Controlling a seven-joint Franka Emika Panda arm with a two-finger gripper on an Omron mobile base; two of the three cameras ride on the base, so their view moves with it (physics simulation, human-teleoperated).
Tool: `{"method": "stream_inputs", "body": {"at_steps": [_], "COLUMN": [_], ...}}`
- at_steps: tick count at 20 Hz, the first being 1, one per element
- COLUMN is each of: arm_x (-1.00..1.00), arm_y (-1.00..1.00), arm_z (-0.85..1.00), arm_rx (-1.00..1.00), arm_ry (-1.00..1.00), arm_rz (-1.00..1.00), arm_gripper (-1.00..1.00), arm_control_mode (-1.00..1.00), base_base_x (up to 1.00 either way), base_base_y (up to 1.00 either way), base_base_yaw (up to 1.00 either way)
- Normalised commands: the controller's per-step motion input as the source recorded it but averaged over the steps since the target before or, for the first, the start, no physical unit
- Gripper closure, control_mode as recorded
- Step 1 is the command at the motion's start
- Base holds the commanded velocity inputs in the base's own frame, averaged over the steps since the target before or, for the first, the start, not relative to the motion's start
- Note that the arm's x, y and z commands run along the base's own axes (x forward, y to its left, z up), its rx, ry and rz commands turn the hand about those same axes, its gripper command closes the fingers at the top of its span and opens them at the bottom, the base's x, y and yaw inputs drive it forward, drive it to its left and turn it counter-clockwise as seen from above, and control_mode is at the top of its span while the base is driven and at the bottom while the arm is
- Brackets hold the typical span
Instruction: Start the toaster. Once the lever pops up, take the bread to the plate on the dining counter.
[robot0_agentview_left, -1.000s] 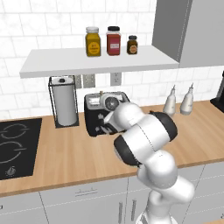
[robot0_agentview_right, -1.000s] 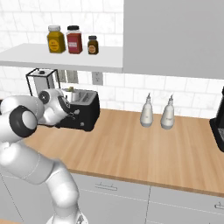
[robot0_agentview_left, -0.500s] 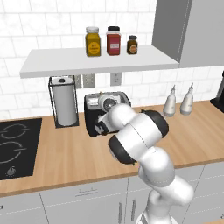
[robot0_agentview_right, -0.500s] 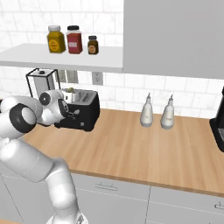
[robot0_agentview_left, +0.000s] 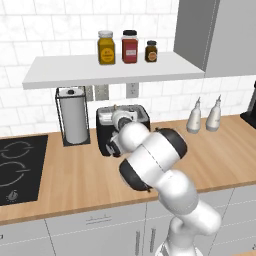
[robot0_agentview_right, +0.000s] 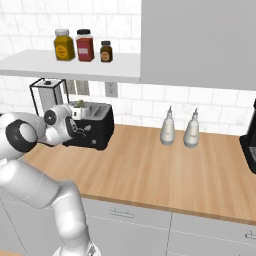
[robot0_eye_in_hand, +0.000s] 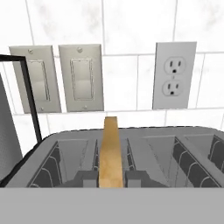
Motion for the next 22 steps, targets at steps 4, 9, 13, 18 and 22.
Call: {"method": "stream_inputs", "body": {"at_steps": [4,9,13,18,22], "arm_x": [-0.04,0.00,-0.16,-0.64,-0.76], "arm_y": [0.00,0.03,0.15,0.02,0.00], "arm_z": [0.79,0.93,0.80,0.54,0.55], "arm_rx": [-0.01,-0.01,-0.01,0.05,0.07], "arm_ry": [-0.01,0.00,0.03,0.23,0.30], "arm_rz": [-0.01,-0.01,-0.03,-0.09,-0.14], "arm_gripper": [1.00,1.00,1.00,1.00,1.00], "arm_control_mode": [-1.00,-1.00,-1.00,-1.00,-1.00], "base_base_x": [0.00,0.00,0.00,0.00,0.00], "base_base_y": [0.00,0.00,0.00,0.00,0.00], "base_base_yaw": [0.00,0.00,0.00,0.00,0.00]}}
